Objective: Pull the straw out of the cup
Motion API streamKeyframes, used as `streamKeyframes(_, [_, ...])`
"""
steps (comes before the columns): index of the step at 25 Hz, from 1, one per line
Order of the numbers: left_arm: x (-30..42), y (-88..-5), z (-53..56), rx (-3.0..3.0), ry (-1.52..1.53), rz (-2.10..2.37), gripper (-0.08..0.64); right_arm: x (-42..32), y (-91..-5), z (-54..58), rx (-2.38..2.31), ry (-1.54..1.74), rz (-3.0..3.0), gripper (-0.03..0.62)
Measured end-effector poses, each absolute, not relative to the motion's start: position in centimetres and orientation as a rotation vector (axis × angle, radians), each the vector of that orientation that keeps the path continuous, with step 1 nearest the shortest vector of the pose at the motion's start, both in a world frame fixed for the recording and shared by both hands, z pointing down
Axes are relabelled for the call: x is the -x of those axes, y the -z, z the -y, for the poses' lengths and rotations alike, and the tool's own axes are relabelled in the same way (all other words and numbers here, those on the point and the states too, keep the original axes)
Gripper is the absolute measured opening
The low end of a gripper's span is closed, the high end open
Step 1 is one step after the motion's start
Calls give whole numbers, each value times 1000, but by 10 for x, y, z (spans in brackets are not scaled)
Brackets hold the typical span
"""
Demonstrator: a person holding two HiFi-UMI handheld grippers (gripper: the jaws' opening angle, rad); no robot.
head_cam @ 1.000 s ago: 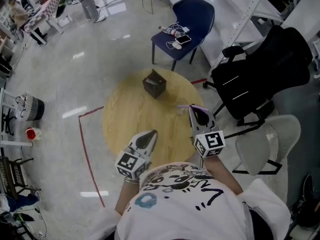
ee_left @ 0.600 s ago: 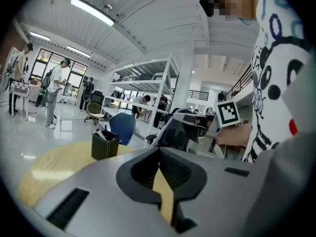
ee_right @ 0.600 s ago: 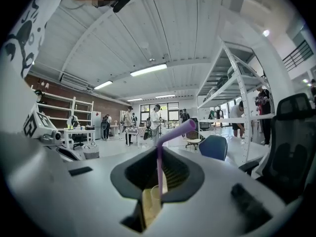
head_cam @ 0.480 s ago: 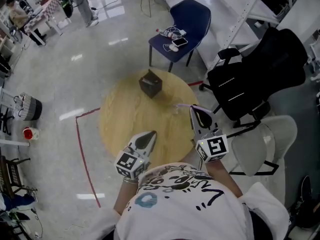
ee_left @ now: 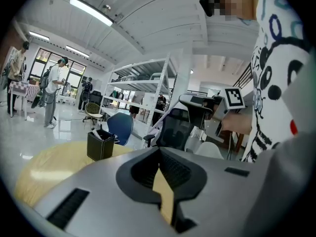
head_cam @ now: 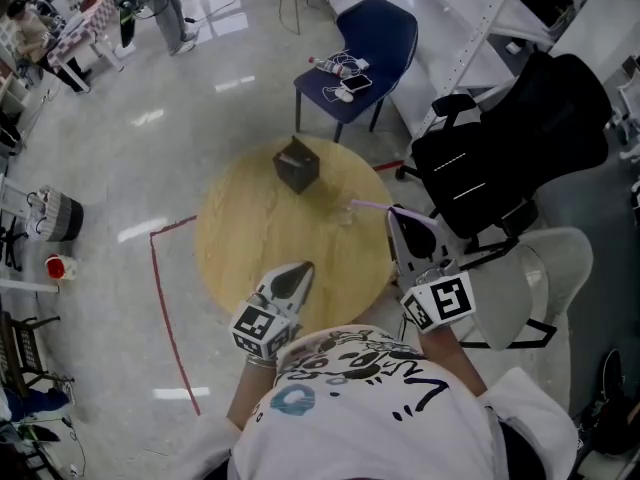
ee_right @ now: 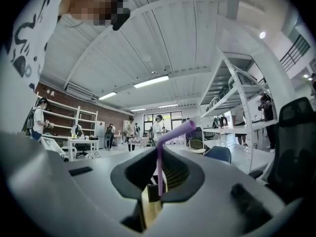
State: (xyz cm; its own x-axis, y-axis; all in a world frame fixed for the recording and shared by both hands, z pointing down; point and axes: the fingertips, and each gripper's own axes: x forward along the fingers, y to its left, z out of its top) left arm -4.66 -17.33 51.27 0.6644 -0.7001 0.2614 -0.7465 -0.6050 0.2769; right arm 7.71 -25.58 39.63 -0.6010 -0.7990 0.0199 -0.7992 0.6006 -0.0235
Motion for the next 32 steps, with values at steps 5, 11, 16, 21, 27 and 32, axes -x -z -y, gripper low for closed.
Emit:
streamKeyframes(5, [44,-514,171,-2522,-179,1142,15,-78,-381,249,-1358,-33,2848,45])
streamKeyframes(11, [46,-516,168,-2515,-184,1148,15,-64,-390,240,-1248,3,2851,45])
streamKeyframes(16, [49,-515,167,-2509,-189,1157,15,-50,-405,233,-1150,-47,2868,46])
streamKeyframes(21, [52,-515,166,-2502,-194,1166,15,-36,-421,228,-1045,-90,2863,46])
streamKeyframes(27, [56,-517,164,-2497,-192,1186,15,-21,-448,218,-923,-149,2841,46])
streamKeyframes(32, [63,-519,161,-2484,-194,1192,15,-11,-463,212,-848,-195,2814,46])
